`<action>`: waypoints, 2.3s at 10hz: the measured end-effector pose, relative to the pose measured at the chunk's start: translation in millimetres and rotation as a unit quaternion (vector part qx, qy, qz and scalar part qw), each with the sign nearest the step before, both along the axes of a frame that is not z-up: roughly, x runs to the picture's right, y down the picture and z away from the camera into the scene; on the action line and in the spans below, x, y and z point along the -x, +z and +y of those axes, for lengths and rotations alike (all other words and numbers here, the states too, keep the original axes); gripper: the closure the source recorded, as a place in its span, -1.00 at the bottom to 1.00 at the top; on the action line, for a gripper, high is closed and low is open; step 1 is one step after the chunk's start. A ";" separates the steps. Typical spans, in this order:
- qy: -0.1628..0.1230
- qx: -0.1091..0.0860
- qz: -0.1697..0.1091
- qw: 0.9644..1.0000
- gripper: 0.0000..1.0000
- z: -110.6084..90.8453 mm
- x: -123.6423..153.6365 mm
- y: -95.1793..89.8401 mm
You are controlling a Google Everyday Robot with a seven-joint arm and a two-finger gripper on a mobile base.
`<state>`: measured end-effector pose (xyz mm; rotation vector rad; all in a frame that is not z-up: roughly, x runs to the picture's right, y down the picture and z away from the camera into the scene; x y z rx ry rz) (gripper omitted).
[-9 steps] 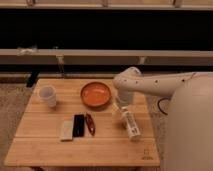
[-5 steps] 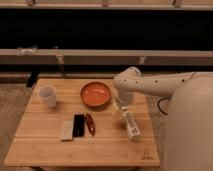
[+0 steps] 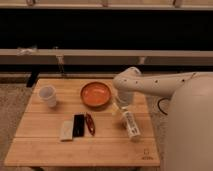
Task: Drag the ceramic bowl in a circle
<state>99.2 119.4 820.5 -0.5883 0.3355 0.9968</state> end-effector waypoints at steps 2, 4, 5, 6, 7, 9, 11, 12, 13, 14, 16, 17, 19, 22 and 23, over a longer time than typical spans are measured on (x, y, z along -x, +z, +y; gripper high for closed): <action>0.000 0.000 0.000 1.000 -0.60 -0.1 -0.1 -0.1; 0.000 0.000 0.000 1.000 -0.60 -0.1 -0.1 -0.1; 0.000 0.000 0.000 1.000 -0.60 -0.1 -0.1 -0.1; 0.000 0.000 0.000 1.000 -0.60 -0.1 -0.1 -0.1; 0.000 0.000 0.000 1.000 -0.60 -0.1 -0.1 -0.1; 0.000 -0.001 0.000 1.000 -0.60 -0.8 0.0 0.0; -0.003 -0.004 -0.005 1.000 -0.60 -5.7 2.5 1.6; -0.007 -0.009 -0.010 1.000 -0.60 -12.1 7.9 4.4; -0.011 -0.011 -0.012 1.000 -0.60 -17.1 10.0 8.0; -0.014 -0.012 -0.014 1.000 -0.60 -22.6 14.1 12.6; -0.023 -0.014 -0.021 0.999 -0.60 -38.6 30.8 35.8; -0.029 -0.014 -0.024 0.999 -0.60 -44.1 38.8 48.3; -0.041 -0.015 -0.031 0.999 -0.60 -57.1 51.6 72.9; -0.038 -0.014 -0.042 0.998 -0.60 -79.7 56.9 100.9; -0.039 -0.013 -0.045 0.998 -0.60 -86.4 59.7 110.0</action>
